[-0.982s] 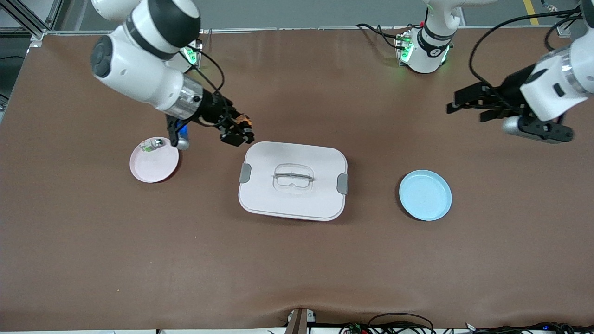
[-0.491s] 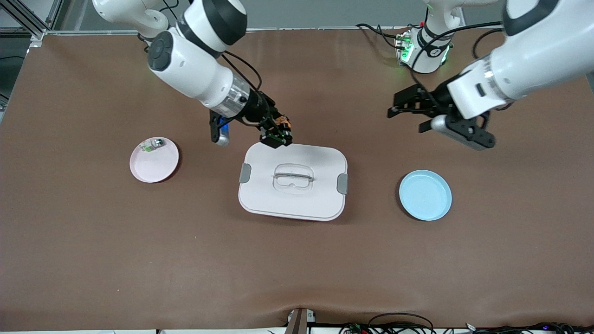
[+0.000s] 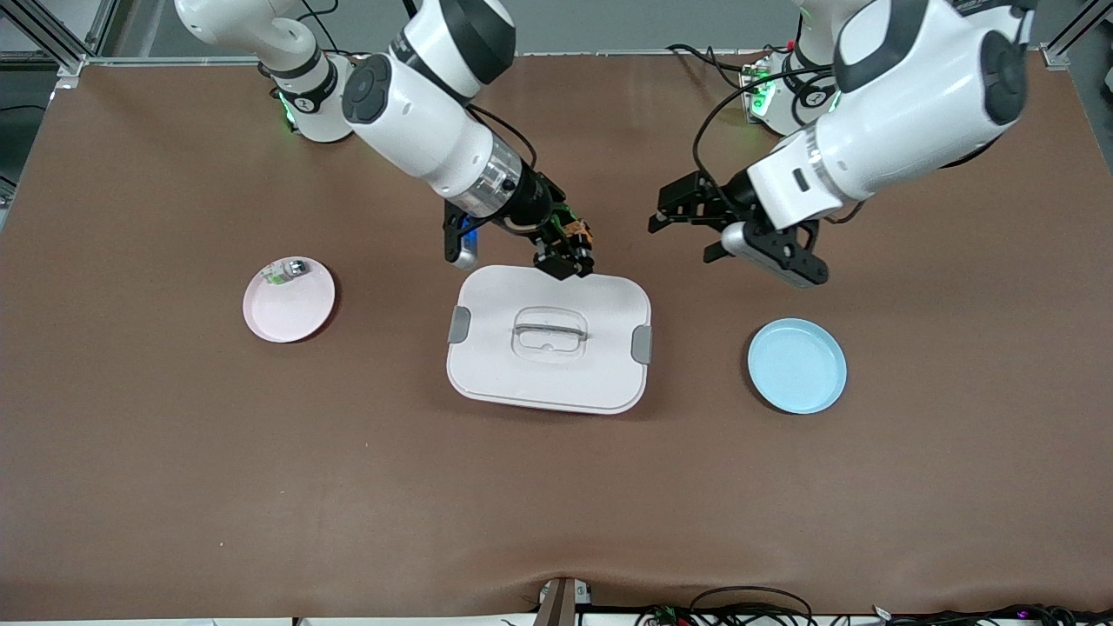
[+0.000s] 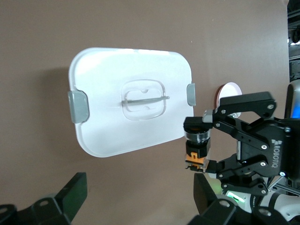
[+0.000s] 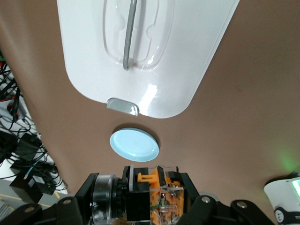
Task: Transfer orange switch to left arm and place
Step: 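Grasp the switch with the left gripper beside the right gripper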
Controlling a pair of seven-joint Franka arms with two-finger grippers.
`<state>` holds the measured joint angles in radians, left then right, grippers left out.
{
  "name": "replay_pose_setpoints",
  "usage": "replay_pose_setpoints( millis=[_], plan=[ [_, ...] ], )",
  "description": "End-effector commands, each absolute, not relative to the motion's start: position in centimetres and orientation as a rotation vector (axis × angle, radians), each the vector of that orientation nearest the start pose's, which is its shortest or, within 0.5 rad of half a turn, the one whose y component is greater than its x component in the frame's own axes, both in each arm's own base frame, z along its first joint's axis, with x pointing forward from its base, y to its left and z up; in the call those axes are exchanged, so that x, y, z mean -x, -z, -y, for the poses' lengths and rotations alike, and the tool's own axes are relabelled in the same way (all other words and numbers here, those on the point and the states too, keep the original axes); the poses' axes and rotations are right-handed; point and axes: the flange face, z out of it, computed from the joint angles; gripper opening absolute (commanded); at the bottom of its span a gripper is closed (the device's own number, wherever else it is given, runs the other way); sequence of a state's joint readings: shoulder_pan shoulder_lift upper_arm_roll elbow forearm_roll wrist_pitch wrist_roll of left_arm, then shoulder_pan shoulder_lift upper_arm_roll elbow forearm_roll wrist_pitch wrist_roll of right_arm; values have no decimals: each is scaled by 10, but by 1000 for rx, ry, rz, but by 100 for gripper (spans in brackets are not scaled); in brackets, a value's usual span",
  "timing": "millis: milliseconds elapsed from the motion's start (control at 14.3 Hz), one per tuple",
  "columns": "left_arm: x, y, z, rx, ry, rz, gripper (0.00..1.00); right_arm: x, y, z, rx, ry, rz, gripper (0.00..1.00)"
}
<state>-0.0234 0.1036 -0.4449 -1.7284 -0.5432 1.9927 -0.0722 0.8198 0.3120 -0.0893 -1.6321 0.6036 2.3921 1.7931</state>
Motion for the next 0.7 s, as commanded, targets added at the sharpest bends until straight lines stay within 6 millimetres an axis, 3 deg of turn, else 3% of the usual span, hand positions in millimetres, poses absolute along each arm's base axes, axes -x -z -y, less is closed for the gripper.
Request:
replay_pose_setpoints(
  millis=[0, 351, 631],
  plan=[
    [-536, -533, 294, -2528, -10, 266, 100, -505, -488, -486, 1895, -416, -1643, 13],
    [-533, -513, 293, -2406, 36, 127, 92, -505, -486, -490, 1832, -469, -1660, 13],
    [-529, -498, 296, -2348, 45, 147, 86, -505, -485, -491, 1833, -471, -1658, 13]
  ],
)
